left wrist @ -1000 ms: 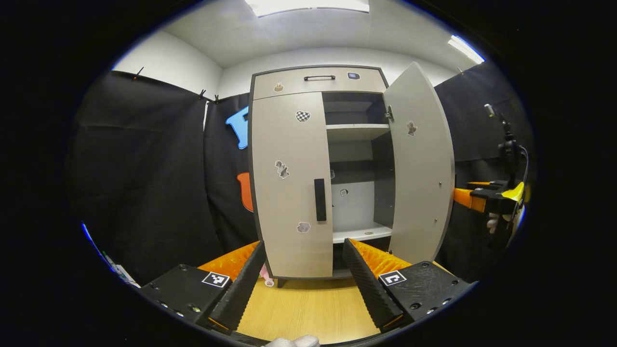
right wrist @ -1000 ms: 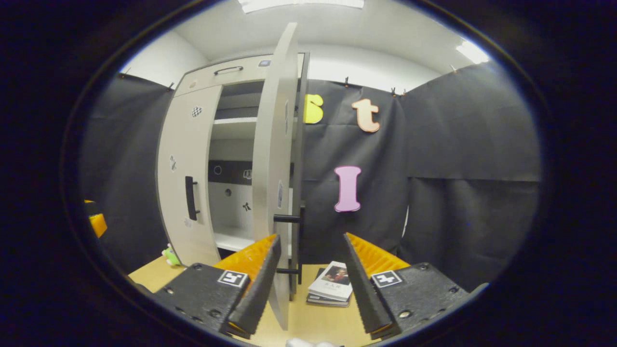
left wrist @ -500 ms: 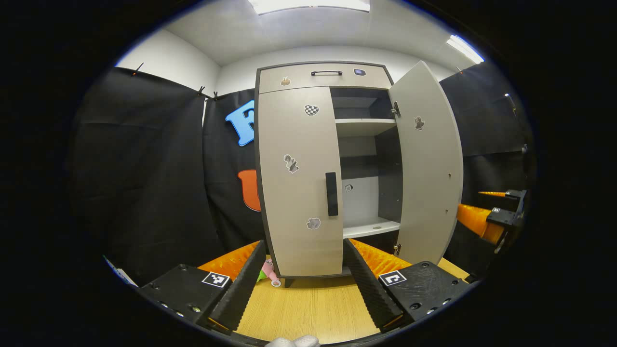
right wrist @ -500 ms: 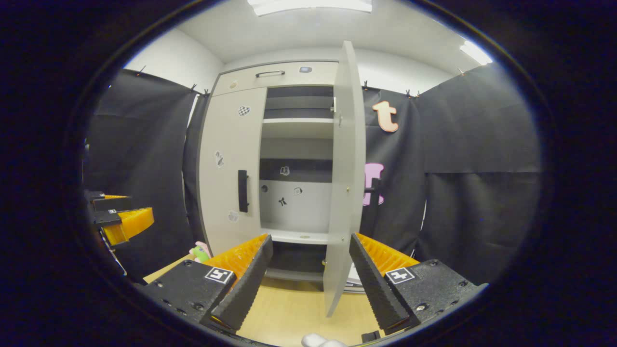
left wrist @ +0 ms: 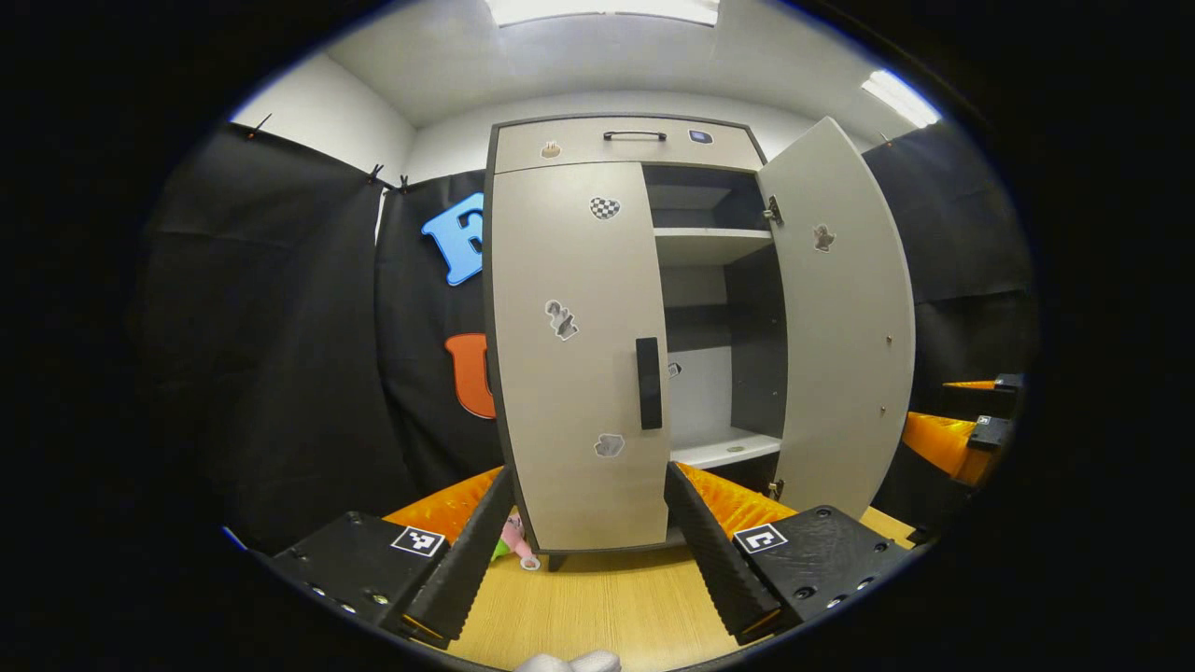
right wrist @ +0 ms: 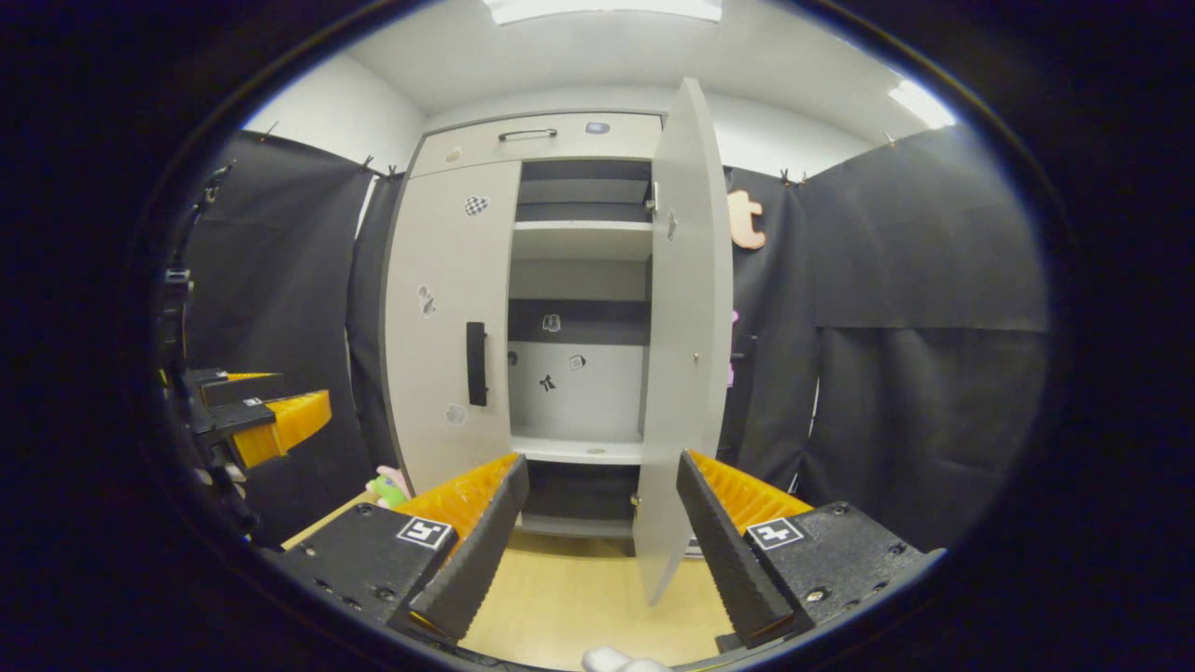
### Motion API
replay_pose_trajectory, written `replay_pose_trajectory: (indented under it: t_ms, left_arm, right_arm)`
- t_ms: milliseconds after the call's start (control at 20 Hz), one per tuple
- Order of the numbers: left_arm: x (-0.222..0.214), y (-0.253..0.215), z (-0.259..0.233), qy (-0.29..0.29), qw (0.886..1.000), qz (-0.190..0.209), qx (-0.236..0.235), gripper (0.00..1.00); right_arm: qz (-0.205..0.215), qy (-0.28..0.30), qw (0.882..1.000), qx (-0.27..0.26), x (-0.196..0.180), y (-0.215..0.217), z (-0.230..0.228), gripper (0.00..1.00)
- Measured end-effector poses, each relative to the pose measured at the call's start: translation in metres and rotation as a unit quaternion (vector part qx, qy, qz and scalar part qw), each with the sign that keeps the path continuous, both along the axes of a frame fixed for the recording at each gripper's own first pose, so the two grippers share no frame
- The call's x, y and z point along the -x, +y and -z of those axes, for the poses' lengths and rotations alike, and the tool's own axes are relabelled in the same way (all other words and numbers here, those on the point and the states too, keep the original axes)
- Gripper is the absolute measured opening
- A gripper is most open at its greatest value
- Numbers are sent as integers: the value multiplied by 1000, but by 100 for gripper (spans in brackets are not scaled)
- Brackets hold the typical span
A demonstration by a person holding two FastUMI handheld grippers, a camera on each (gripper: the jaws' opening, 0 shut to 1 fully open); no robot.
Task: Open the right door of the double-door shoe cabinet with the right hand, and open the left door with the left hand.
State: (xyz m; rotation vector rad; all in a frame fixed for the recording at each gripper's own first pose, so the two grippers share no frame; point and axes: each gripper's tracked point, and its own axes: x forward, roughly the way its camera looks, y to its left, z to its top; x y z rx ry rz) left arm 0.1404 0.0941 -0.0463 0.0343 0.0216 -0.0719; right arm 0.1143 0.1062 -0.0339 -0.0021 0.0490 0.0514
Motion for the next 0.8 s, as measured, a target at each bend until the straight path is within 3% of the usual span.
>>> replay_pose_trajectory:
  t_ms: [500, 800]
  left_arm:
    - [-160, -68, -3, -17, 999, 44, 16, 96]
    - [-236, -92, 16, -3, 999, 40, 14, 96]
  right_arm:
    - [42, 12, 999, 7, 0, -14, -6, 99]
    - [63, 21, 998, 10, -7, -23, -8, 100]
